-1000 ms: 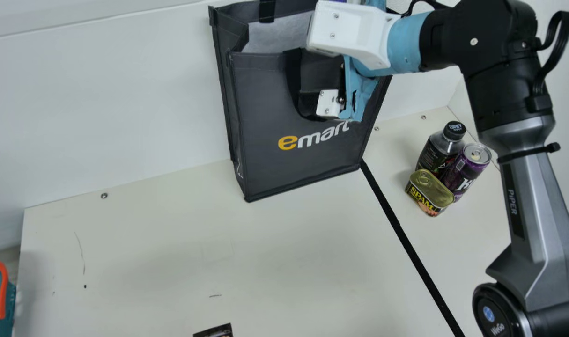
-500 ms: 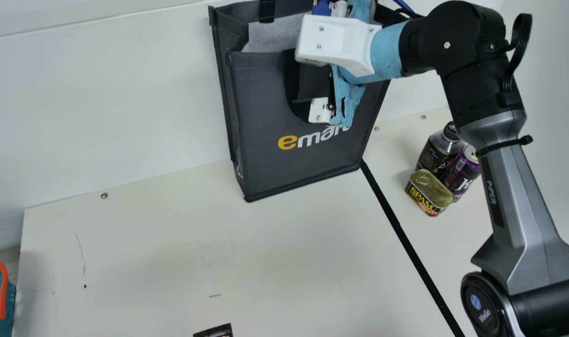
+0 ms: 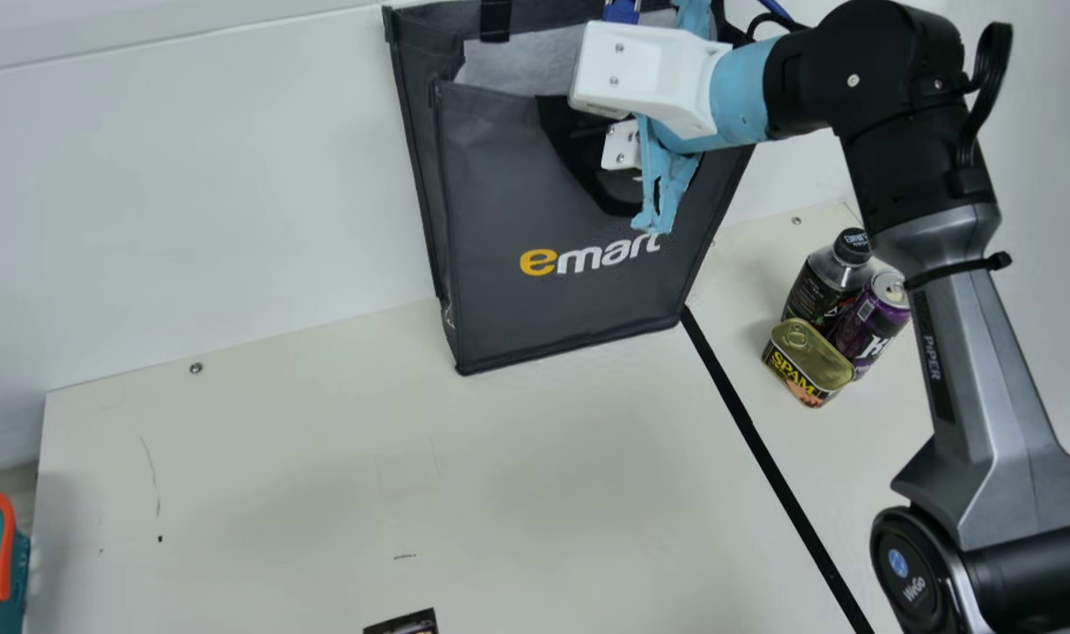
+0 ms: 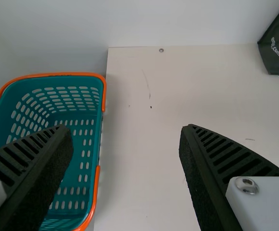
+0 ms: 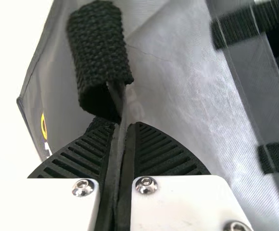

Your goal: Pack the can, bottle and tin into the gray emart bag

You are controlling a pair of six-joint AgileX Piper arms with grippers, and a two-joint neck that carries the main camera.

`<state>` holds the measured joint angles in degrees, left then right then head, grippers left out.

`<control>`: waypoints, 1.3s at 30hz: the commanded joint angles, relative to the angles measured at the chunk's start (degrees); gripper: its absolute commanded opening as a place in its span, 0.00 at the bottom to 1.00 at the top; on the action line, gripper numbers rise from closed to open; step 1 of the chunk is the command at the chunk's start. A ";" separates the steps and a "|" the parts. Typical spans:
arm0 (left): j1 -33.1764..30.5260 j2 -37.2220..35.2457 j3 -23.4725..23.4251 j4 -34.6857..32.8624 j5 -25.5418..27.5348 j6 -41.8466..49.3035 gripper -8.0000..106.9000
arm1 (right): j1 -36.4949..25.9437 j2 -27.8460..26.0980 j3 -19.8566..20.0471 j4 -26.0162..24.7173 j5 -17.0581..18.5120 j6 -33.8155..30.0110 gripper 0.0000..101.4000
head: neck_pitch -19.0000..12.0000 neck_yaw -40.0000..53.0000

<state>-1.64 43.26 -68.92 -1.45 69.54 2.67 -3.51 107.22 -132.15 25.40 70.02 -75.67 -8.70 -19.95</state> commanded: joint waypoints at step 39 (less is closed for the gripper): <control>0.00 0.00 0.00 0.00 0.00 0.00 0.85 | 6.96 -15.52 8.34 -4.35 -0.12 7.30 0.00 | -1.30 -0.05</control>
<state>-1.64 43.26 -68.92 -1.45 69.54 2.67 3.10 92.02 -124.07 21.43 70.00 -68.50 -8.70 -19.86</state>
